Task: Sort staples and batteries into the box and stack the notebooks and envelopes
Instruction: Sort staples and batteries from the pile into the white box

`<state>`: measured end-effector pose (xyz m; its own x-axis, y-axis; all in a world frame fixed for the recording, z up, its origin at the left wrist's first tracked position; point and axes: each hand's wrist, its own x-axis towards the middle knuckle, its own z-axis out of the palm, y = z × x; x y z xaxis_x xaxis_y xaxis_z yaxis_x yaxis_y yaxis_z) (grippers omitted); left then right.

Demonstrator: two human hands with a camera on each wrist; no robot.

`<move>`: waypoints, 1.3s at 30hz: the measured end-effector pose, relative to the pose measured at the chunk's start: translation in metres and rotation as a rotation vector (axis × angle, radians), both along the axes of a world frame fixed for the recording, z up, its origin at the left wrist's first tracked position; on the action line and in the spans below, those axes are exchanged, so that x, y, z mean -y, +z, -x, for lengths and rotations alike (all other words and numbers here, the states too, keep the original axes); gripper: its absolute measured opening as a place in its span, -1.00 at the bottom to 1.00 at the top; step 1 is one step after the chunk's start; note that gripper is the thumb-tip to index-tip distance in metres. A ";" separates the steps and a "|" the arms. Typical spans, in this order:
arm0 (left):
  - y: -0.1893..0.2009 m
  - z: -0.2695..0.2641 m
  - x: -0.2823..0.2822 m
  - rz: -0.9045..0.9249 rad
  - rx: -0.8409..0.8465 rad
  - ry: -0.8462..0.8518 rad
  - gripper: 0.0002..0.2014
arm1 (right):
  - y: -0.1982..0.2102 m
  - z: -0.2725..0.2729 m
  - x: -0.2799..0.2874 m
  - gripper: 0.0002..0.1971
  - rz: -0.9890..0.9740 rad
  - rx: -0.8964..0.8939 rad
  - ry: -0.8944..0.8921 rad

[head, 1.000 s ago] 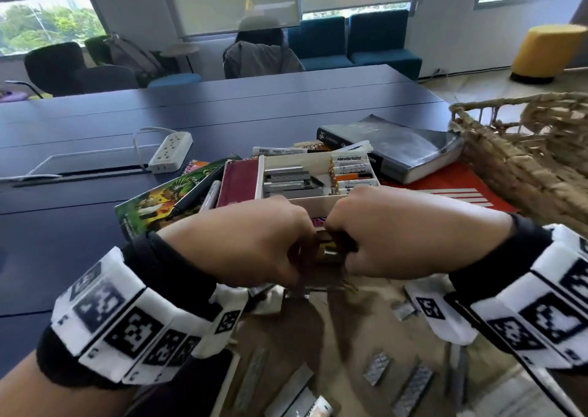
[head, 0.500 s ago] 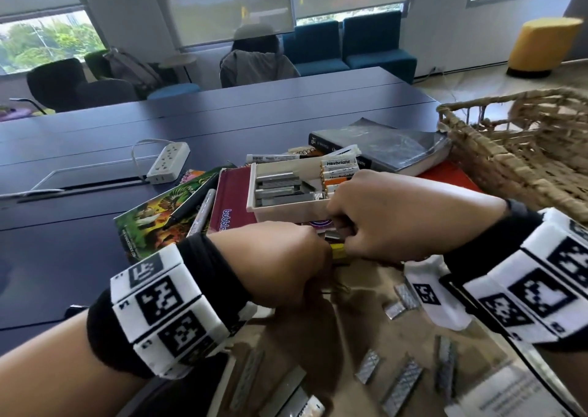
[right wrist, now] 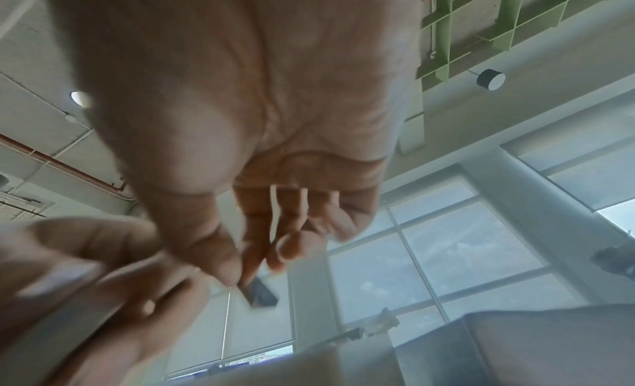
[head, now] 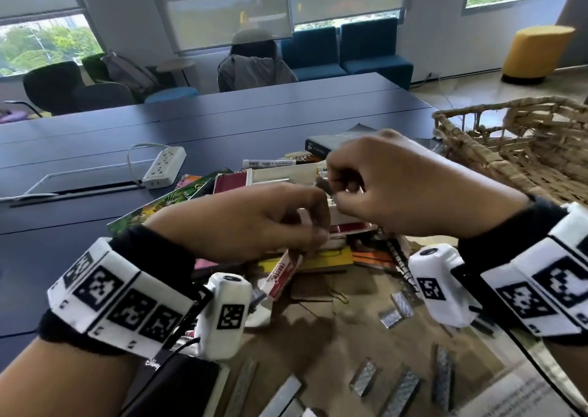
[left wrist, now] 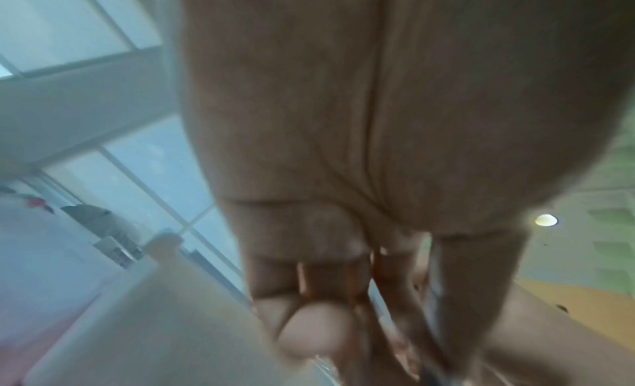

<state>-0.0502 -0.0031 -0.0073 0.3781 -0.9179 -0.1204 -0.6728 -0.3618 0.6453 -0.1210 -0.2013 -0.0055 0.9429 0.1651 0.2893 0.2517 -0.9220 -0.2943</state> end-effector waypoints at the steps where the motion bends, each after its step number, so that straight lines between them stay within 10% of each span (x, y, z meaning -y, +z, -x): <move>1: 0.000 -0.003 -0.001 0.081 -0.023 0.022 -0.93 | 0.001 -0.001 0.001 -0.84 -0.024 0.050 -0.014; 8: -0.018 -0.023 0.003 0.603 0.188 0.452 -0.92 | -0.006 -0.009 0.002 -0.89 -0.226 0.241 -0.116; 39: -0.027 -0.023 0.004 0.421 0.396 0.602 -0.84 | -0.028 -0.022 -0.009 -0.70 -0.491 0.167 -0.077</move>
